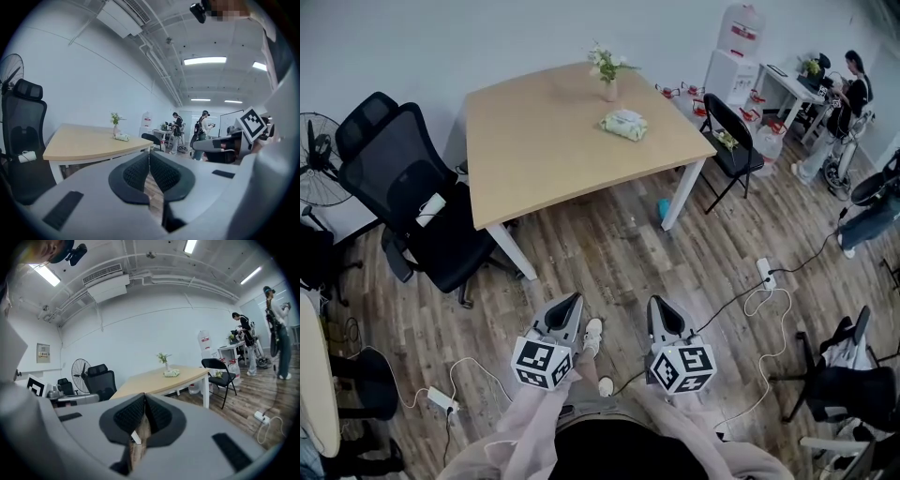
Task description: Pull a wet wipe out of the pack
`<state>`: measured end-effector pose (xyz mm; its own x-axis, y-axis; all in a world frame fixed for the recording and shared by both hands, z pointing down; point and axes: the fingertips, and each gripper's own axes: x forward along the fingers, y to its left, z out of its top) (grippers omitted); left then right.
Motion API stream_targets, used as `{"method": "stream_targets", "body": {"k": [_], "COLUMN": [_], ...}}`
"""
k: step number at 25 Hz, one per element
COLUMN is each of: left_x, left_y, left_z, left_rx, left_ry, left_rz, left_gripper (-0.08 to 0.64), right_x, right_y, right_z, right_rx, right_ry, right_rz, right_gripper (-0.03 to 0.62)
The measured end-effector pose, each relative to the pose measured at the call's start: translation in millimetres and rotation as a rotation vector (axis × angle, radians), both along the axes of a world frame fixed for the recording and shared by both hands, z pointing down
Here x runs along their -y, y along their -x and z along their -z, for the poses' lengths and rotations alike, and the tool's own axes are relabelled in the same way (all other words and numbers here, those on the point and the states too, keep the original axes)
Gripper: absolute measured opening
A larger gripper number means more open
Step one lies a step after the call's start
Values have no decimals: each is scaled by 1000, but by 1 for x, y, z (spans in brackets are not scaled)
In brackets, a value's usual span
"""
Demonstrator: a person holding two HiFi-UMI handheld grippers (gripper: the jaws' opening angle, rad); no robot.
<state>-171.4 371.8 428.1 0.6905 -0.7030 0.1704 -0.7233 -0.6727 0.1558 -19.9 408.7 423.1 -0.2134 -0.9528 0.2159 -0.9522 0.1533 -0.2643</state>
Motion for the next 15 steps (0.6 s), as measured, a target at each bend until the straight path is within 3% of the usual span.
{"method": "stream_targets", "body": {"k": [15], "left_x": [114], "left_y": [-30], "left_z": [15], "left_rx": [-6], "left_ry": [-3], "left_rz": [-28], "left_gripper": [14], "right_x": [112], "right_y": [-23], "right_z": [13], "right_rx": [-7], "right_ry": [6], "right_rz": [-21], "right_gripper": [14]}}
